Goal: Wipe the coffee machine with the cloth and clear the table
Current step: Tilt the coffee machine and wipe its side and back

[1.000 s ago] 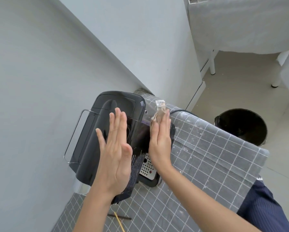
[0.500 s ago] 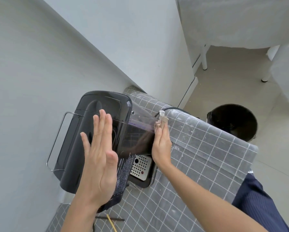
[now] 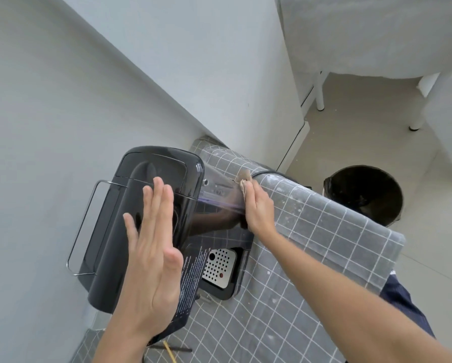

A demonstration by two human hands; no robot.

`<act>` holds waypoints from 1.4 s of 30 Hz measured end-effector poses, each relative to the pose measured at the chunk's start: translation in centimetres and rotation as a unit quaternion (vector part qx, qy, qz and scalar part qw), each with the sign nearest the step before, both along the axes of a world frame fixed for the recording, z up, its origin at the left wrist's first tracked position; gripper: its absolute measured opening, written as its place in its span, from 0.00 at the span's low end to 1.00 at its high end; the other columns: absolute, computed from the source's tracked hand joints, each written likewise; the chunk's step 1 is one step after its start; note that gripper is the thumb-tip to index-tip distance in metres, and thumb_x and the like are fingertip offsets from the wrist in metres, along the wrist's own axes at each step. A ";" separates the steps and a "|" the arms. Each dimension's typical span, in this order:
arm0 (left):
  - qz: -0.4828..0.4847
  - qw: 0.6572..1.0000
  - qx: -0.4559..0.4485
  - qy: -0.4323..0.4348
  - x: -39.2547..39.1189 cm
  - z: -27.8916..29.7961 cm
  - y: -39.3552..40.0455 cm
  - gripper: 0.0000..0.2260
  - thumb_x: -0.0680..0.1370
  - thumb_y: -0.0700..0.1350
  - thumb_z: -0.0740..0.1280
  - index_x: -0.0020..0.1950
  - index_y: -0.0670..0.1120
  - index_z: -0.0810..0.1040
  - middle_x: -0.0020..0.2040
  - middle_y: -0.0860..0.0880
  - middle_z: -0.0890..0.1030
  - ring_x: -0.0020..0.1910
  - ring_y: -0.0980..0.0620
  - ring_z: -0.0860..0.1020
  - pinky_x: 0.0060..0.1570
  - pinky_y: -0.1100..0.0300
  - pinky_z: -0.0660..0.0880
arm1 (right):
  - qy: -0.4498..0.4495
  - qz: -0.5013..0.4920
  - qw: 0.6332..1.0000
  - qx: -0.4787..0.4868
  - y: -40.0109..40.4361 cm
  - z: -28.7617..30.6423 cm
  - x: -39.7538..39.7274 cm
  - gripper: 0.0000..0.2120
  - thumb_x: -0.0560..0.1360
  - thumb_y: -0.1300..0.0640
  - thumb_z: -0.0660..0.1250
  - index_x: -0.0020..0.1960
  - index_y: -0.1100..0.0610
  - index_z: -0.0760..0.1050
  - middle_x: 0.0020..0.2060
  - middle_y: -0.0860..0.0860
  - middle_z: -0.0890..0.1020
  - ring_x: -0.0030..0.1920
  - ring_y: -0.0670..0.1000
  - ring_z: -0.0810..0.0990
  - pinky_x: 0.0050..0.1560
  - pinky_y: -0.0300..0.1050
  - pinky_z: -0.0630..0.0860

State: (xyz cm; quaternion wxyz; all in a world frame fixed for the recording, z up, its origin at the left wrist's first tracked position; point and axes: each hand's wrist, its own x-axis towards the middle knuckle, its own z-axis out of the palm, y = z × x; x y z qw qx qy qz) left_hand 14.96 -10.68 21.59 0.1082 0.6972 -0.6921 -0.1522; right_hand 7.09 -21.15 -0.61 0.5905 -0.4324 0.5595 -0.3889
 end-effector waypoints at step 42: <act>0.041 0.998 0.004 -0.049 -0.9 0.4 0.0 0.26 0.81 0.55 0.44 0.79 0.56 0.43 0.80 0.63 0.44 0.79 0.61 0.41 0.76 0.57 0.32 | -0.080 -0.076 0.990 0.091 9.3 3.8 2.2 0.21 0.82 0.45 0.51 0.74 0.48 0.60 0.72 0.48 0.66 0.73 0.50 0.65 0.73 0.55 0.63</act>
